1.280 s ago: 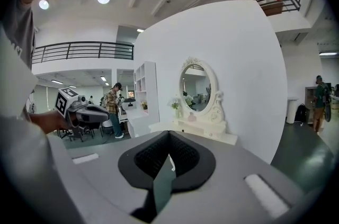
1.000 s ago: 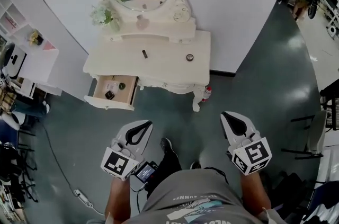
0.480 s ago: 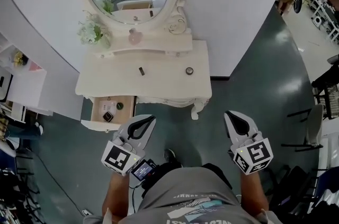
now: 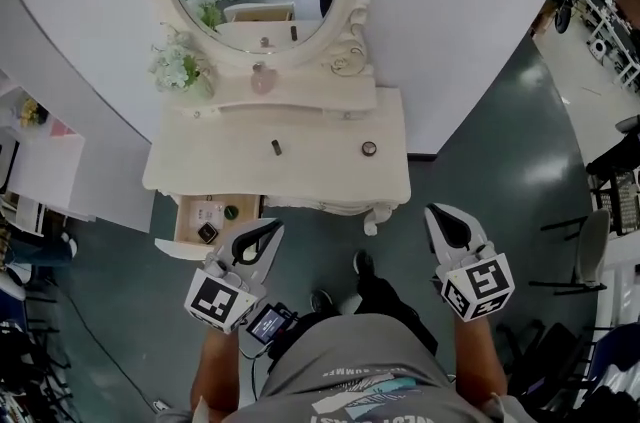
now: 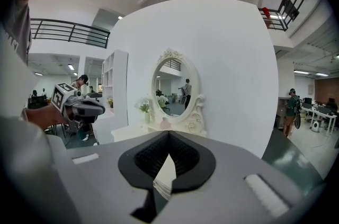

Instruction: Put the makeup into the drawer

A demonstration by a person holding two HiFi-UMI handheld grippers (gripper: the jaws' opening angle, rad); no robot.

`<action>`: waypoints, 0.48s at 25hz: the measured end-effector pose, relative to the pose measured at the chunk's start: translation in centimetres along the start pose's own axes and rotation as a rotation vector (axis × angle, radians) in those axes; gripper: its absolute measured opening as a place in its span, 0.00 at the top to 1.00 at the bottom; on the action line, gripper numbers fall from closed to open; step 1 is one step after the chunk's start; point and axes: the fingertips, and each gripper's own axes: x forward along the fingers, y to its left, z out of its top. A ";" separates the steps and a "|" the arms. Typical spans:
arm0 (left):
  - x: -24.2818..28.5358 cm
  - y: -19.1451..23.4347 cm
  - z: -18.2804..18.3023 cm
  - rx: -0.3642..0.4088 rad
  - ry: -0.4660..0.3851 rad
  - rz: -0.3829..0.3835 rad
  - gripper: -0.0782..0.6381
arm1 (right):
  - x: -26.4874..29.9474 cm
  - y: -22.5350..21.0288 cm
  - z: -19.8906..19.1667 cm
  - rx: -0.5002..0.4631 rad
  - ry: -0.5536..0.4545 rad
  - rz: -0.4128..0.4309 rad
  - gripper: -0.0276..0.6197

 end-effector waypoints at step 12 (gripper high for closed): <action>3.2 6.2 -1.2 -0.050 0.008 0.095 0.89 | 10.9 -3.2 0.7 -0.026 0.052 0.104 0.95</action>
